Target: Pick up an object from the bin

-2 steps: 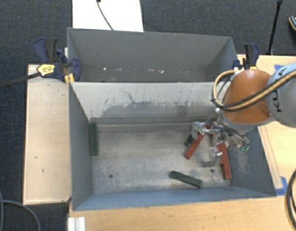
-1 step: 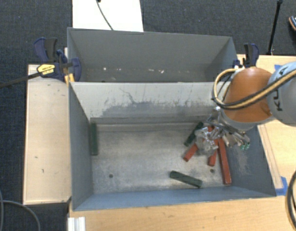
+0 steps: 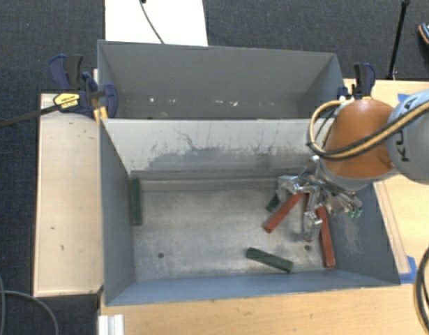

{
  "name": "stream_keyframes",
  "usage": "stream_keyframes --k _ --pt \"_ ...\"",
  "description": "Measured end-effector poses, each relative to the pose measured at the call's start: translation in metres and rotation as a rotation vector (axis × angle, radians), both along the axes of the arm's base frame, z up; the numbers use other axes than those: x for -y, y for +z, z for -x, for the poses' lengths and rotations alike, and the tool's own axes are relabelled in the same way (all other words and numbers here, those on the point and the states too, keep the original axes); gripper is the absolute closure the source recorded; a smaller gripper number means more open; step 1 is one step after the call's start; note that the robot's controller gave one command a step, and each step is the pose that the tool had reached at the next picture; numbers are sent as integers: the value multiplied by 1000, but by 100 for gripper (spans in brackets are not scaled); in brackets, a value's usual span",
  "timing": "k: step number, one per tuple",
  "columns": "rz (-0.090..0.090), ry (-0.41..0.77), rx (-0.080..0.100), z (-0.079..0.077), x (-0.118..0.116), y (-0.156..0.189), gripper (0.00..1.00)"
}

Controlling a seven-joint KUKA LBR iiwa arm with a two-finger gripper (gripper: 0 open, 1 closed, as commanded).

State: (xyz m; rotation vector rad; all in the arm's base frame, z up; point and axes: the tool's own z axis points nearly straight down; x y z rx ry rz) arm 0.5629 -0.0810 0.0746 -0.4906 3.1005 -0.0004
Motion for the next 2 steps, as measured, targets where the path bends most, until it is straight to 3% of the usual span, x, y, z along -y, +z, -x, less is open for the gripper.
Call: stream_keyframes --k 1,2 --pt "-2 3 4 -1 -2 1 100" --pt "-1 -52 9 15 -53 148 100"
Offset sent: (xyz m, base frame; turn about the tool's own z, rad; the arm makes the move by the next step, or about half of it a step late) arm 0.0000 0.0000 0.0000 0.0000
